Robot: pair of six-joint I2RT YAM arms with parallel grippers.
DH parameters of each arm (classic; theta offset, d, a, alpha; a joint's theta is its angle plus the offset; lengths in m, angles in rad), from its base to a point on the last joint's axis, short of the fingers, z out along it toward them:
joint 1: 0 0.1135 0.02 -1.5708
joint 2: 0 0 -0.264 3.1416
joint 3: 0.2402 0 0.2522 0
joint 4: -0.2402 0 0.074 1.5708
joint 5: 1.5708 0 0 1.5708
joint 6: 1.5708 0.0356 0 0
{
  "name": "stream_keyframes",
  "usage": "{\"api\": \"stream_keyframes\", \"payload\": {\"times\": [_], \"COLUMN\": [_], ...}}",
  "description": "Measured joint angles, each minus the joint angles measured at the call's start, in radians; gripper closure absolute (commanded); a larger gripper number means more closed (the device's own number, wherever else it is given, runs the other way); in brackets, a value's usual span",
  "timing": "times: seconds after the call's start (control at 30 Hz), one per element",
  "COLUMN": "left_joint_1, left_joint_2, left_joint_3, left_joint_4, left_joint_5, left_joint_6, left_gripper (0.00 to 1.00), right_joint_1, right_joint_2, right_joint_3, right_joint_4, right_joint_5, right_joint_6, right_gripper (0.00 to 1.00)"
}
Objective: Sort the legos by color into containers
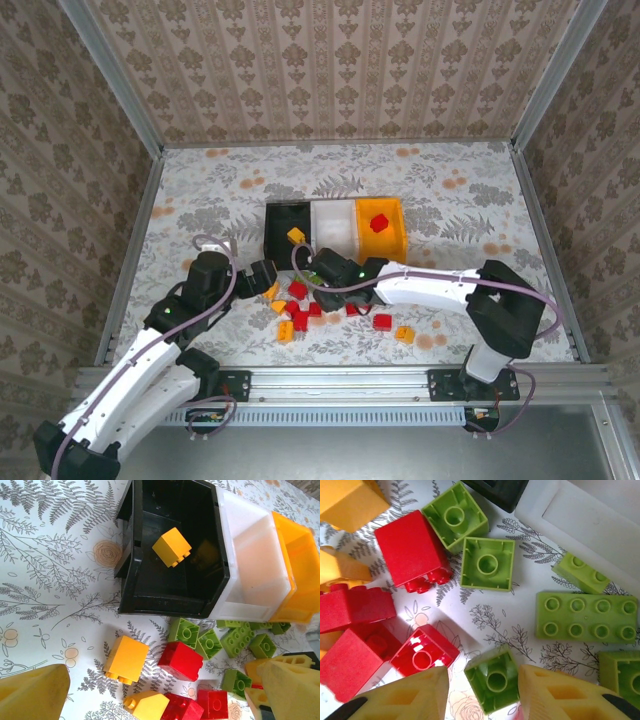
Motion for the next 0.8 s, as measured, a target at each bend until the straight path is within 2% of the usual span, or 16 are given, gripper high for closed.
{"api": "stream_keyframes", "payload": {"times": [0.47,0.8], "left_joint_1": [0.022,0.039], "left_joint_2": [0.000,0.000], "left_joint_3": [-0.008,-0.008], "left_joint_4": [-0.008,-0.008], "left_joint_5": [0.015,0.026], "left_joint_6": [-0.001,-0.001], "left_gripper": [0.00,0.00], "right_joint_1": [0.000,0.032], "right_joint_2": [0.055,0.114], "right_joint_3": [0.011,0.028], "right_joint_4": [-0.030,-0.054], "right_joint_5": [0.055,0.079], "right_joint_6": [-0.028,-0.054], "right_gripper": [0.50,0.52]}}
